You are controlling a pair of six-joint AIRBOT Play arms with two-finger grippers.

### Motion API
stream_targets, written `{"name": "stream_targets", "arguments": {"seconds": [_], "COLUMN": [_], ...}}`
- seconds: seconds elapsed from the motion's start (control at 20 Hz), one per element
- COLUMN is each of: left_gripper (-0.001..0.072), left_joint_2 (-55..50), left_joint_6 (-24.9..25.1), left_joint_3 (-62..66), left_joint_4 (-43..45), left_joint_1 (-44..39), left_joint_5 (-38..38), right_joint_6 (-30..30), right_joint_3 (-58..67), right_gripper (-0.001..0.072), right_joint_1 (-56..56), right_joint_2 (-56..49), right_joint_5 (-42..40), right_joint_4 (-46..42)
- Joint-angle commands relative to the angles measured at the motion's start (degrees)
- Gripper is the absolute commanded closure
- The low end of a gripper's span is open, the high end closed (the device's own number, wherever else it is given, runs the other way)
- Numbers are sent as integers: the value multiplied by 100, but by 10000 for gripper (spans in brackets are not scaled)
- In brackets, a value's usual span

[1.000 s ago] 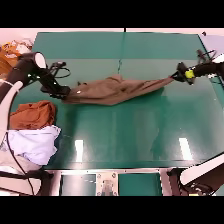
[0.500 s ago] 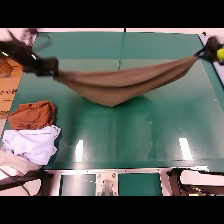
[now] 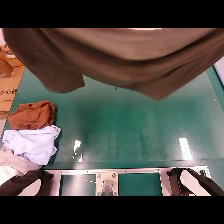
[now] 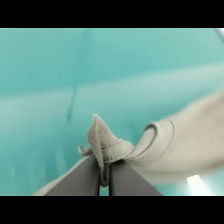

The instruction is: Fold the shirts.

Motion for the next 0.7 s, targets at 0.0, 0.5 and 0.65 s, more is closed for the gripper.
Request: {"name": "stream_targets", "arguments": {"seconds": [0.0, 0.5, 0.65], "left_gripper": [668, 667, 668], "left_joint_2": [149, -1663, -2861], "left_joint_6": [210, 1329, 1963], "left_joint_3": [7, -3117, -3510], "left_joint_4": [-57, -1329, -2127], "left_joint_1": [2, 2, 2], "left_joint_5": [295, 1471, 2463], "right_joint_6": [0, -544, -664], "right_joint_3": [-20, -1821, -1998], "right_gripper": [695, 695, 695], "right_joint_1": [-11, 667, 911], "right_joint_2": [269, -2319, -3550], "right_joint_5": [-345, -846, -1211], "right_joint_4": [-168, -173, -155]}}
